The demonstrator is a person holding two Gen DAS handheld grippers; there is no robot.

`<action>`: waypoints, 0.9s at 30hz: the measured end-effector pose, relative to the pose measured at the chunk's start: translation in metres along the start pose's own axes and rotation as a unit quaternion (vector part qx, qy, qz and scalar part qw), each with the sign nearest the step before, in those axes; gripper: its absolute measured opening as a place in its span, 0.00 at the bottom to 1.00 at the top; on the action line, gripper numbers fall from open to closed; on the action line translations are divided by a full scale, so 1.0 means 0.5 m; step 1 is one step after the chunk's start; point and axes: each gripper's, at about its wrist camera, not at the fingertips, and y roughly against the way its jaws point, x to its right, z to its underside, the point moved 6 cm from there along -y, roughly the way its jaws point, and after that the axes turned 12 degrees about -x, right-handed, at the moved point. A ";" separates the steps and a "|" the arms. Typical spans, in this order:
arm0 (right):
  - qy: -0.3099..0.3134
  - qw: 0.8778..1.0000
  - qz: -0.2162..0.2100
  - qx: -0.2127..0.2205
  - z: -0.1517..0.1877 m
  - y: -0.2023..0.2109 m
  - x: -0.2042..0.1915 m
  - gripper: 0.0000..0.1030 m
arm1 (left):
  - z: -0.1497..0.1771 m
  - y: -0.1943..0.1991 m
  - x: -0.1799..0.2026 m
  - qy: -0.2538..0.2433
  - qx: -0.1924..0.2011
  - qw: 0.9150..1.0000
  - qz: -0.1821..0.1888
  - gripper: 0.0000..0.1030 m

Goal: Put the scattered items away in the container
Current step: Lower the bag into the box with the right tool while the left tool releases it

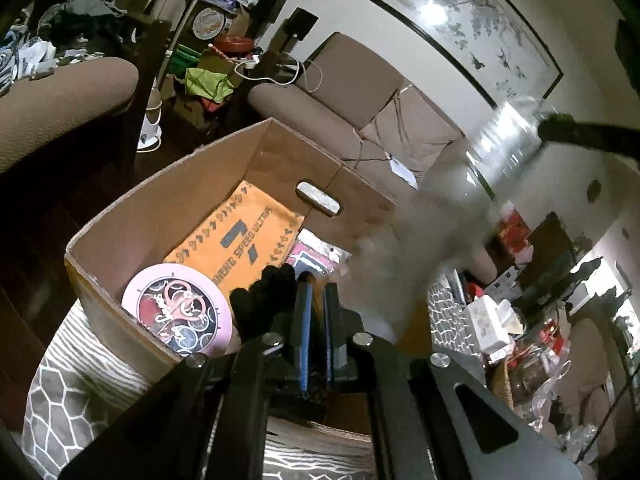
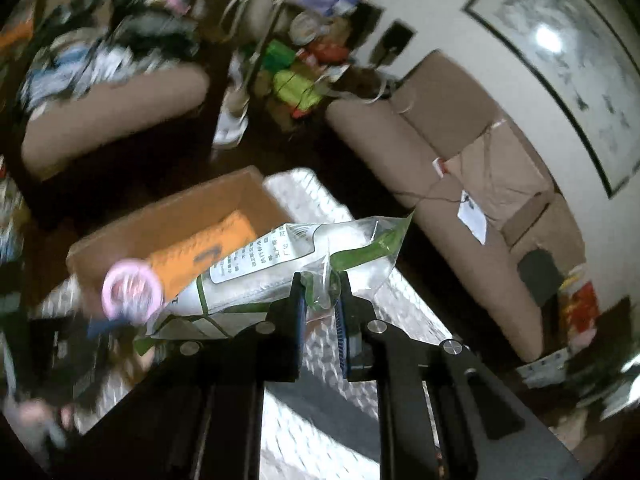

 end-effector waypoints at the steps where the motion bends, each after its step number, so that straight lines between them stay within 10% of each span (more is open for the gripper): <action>1: 0.013 1.000 0.000 -0.014 0.006 0.010 -0.009 0.13 | -0.001 0.003 -0.002 0.001 0.002 1.000 0.003 0.05; 7: 0.057 0.992 -0.009 -0.116 0.007 -0.029 -0.033 0.13 | -0.004 0.011 -0.021 0.015 0.001 1.000 0.000 0.06; 16: 0.055 0.971 0.048 -0.228 -0.044 -0.347 -0.070 0.12 | -0.002 -0.010 -0.018 -0.008 -0.027 1.000 -0.015 0.06; 27: -0.016 0.970 0.005 -0.244 -0.051 -0.512 -0.065 0.13 | 0.012 -0.055 0.004 -0.032 -0.061 0.997 -0.018 0.06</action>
